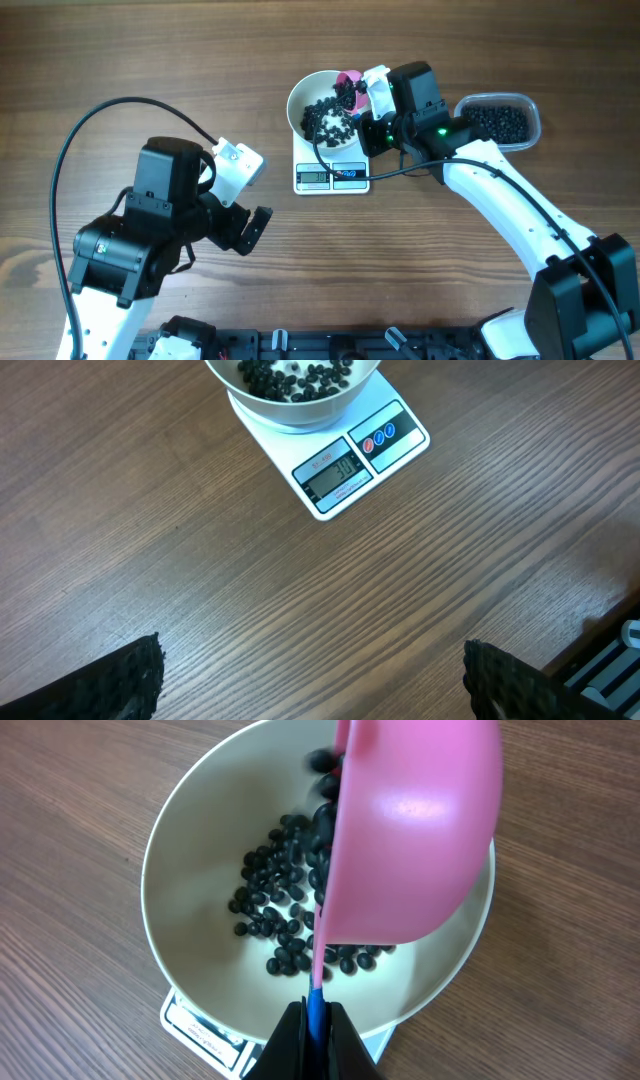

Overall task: Scoop item into bowl and weigh 150g on scale
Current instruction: 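Tilt the scoop with the right gripper to pour beans into the bowl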

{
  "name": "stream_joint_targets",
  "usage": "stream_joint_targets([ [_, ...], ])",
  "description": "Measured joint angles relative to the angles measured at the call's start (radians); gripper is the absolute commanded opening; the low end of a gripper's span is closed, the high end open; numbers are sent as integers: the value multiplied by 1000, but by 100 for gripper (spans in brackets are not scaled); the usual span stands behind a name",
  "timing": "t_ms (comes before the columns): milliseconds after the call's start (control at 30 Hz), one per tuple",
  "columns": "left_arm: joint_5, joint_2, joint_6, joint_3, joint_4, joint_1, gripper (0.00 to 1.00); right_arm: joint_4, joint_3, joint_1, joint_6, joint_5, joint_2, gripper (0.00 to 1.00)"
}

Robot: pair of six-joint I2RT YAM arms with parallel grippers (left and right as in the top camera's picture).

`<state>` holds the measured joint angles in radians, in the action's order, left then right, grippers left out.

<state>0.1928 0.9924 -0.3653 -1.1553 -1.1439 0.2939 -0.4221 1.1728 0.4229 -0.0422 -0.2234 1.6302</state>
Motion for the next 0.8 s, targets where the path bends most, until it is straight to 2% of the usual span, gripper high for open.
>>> stream_joint_targets([
  [800,0,0,0,0,0,0,100,1,0,0,158,68,0,5],
])
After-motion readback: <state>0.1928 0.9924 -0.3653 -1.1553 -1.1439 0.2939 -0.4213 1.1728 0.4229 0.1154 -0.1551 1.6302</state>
